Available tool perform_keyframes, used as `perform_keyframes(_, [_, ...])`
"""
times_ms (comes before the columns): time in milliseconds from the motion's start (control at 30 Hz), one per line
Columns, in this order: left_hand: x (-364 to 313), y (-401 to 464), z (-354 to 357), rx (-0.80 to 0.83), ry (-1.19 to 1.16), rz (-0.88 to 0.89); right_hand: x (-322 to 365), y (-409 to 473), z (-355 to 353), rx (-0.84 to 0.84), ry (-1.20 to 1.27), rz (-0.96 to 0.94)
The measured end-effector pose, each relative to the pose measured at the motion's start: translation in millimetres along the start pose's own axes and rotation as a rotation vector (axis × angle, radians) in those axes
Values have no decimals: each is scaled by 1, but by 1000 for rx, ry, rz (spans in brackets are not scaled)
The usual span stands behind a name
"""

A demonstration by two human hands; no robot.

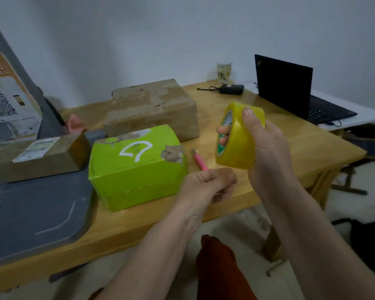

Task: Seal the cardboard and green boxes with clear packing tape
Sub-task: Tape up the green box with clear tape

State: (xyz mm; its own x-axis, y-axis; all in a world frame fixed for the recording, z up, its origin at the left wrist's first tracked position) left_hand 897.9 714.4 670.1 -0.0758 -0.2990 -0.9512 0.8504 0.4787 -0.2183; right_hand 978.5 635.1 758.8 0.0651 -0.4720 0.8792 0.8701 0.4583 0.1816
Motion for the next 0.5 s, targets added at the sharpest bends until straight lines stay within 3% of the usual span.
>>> perform_keyframes(233, [20,34,1,-215,78,-32,-27,38,-29,-35,-31,70])
perform_keyframes(400, [8,13,12,-130,254,119,-57,88,-47,-148,-70,48])
perform_keyframes(500, [-7,22,-2,-132,234,148,-89,110,-39,-38,29,181])
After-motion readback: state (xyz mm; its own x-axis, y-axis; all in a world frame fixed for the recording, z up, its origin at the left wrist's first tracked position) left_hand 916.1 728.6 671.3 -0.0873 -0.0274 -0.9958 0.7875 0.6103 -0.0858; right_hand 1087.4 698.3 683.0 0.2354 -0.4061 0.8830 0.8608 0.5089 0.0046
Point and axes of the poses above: each hand's wrist, its own y-axis towards the middle knuckle, its own z-axis out of the palm, x = y × z, the point moved 9 cm from there along y, towards the middle knuckle, and after that the axes turned 1 degree about y, right-handed, at the moved point
